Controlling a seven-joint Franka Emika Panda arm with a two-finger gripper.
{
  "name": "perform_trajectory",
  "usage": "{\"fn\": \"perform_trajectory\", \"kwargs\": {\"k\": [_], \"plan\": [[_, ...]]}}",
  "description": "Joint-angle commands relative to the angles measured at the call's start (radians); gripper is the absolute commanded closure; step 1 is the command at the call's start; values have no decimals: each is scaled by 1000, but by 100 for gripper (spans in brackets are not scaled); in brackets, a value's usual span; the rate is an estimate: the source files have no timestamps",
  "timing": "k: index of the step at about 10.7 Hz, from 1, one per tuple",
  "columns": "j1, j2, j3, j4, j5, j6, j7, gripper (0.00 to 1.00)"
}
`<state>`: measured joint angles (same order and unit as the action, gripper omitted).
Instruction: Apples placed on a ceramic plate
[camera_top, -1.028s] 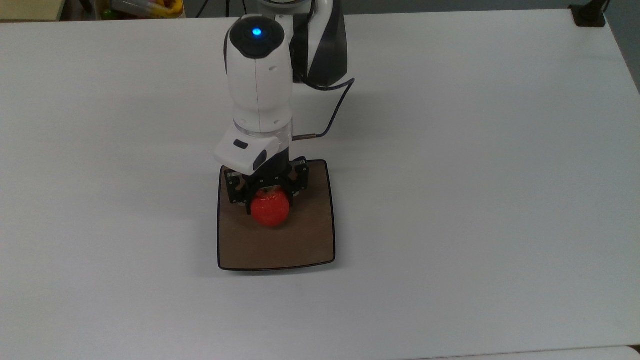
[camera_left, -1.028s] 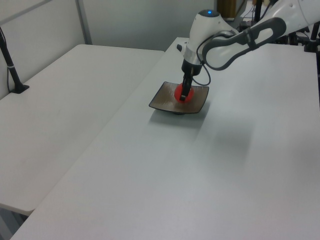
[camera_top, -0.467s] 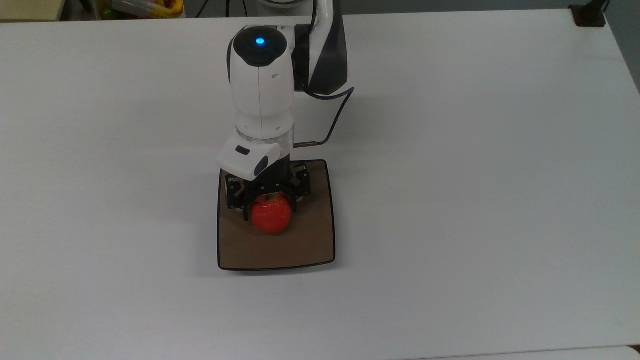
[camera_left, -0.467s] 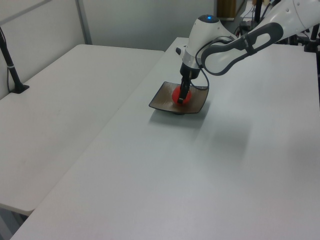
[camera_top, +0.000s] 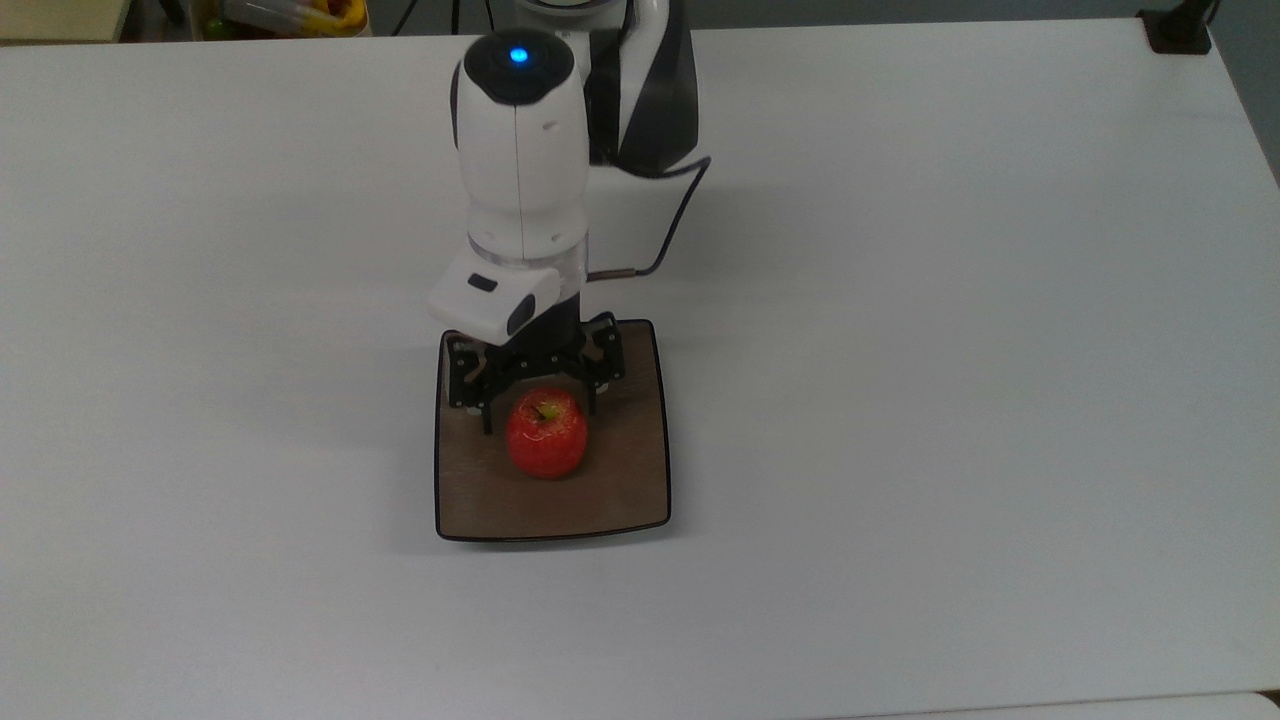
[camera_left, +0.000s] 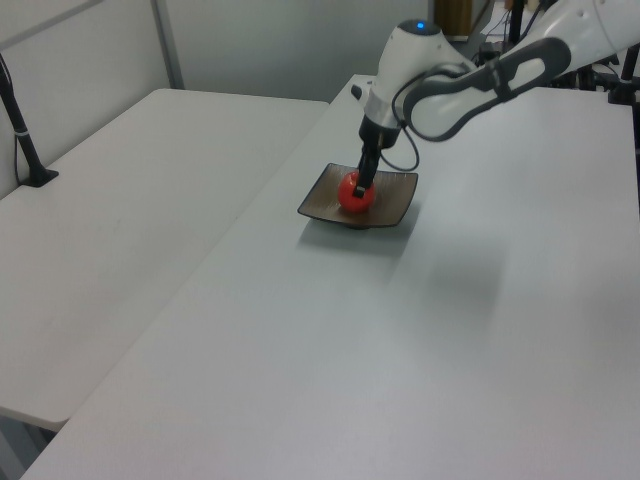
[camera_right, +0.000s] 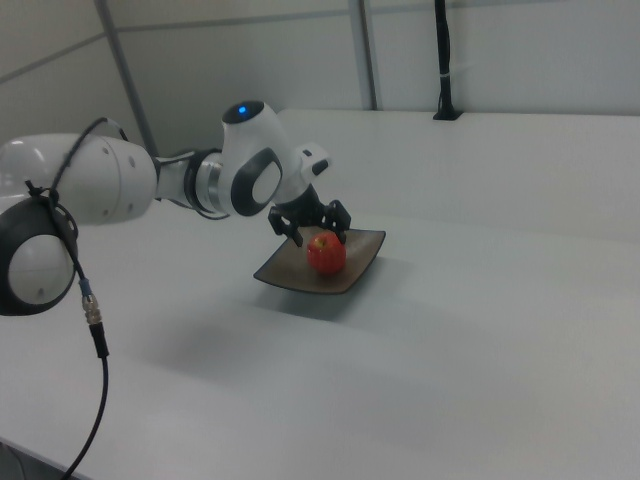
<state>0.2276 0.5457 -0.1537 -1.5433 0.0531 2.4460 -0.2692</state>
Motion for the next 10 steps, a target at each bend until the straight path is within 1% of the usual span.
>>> {"fn": "perform_trajectory", "kwargs": {"k": [1, 3, 5, 6, 7, 8, 9, 10], "plan": [[-1, -203, -4, -31, -7, -245, 15, 0], [-4, -327, -13, -27, -4, -449, 16, 0], [-27, -471, -20, -29, -2, -643, 16, 0], [-36, -525, -21, -23, 1, -742, 18, 0], [-43, -570, -20, -23, 2, -807, 56, 0], [-62, -602, -11, -23, 16, -849, 135, 0], [-76, -625, 3, -21, 43, -904, 219, 0], [-92, -641, 32, -21, 50, -950, 285, 0]]}}
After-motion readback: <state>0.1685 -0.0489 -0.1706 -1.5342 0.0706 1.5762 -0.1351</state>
